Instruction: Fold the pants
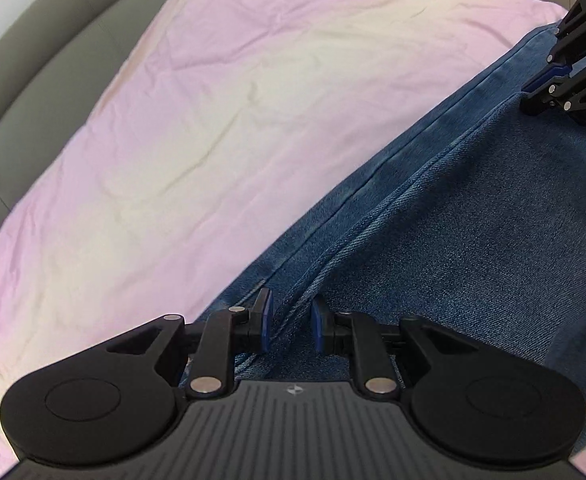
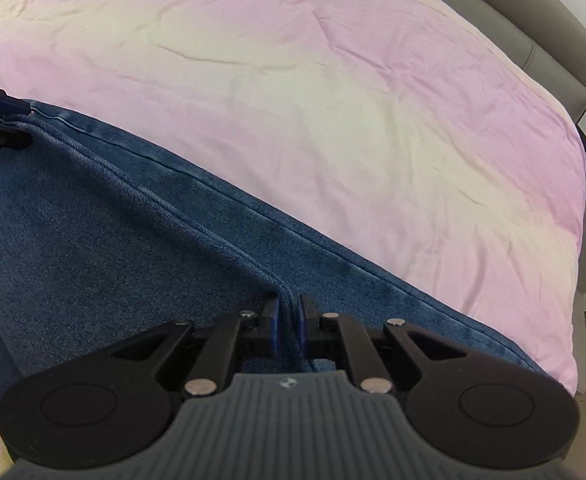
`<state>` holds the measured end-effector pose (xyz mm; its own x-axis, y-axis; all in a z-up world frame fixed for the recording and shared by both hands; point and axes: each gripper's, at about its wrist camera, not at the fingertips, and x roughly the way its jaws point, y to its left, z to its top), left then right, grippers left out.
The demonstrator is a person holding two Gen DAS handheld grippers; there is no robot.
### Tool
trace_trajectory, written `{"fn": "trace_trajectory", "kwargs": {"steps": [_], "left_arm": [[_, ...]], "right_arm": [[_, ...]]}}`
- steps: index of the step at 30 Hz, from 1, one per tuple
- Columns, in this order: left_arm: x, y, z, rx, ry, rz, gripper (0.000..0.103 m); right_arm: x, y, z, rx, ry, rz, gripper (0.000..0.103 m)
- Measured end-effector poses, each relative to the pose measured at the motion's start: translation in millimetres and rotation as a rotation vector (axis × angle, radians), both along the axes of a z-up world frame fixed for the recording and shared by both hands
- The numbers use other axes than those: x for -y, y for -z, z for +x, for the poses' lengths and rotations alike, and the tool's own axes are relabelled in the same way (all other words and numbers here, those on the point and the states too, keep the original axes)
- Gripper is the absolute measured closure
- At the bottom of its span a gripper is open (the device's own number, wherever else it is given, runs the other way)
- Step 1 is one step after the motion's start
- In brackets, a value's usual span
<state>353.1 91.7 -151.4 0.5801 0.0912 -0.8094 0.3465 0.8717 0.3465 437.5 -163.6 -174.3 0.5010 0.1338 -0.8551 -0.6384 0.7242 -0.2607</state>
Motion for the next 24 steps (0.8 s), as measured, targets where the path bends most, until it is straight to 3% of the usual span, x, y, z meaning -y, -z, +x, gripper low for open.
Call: {"fn": "trace_trajectory", "kwargs": {"steps": [4, 8, 11, 14, 19, 21, 23, 24], "left_arm": [[-9, 11, 14, -0.009, -0.028, -0.037, 0.081], [-23, -10, 17, 0.008, -0.044, -0.072, 0.082], [-29, -5, 34, -0.012, -0.057, -0.075, 0.081], [-32, 15, 50, -0.045, -0.071, -0.094, 0.081], [-30, 34, 45, -0.017, -0.059, -0.091, 0.079], [-33, 32, 39, -0.002, -0.052, -0.091, 0.071], [-41, 22, 30, -0.002, -0.054, -0.110, 0.053], [-47, 14, 26, 0.003, -0.073, -0.118, 0.050]], "right_arm": [[-4, 20, 19, -0.013, 0.027, 0.008, 0.099], [-11, 0, 24, 0.044, 0.056, 0.043, 0.099], [-25, -7, 35, 0.074, 0.026, 0.027, 0.099], [-36, 17, 53, 0.018, 0.055, -0.004, 0.099], [-46, 52, 64, 0.001, 0.060, -0.036, 0.099], [-47, 54, 65, -0.007, 0.068, -0.033, 0.099], [-48, 52, 65, -0.009, 0.069, -0.032, 0.099], [-43, 50, 63, -0.007, 0.066, -0.033, 0.099]]}}
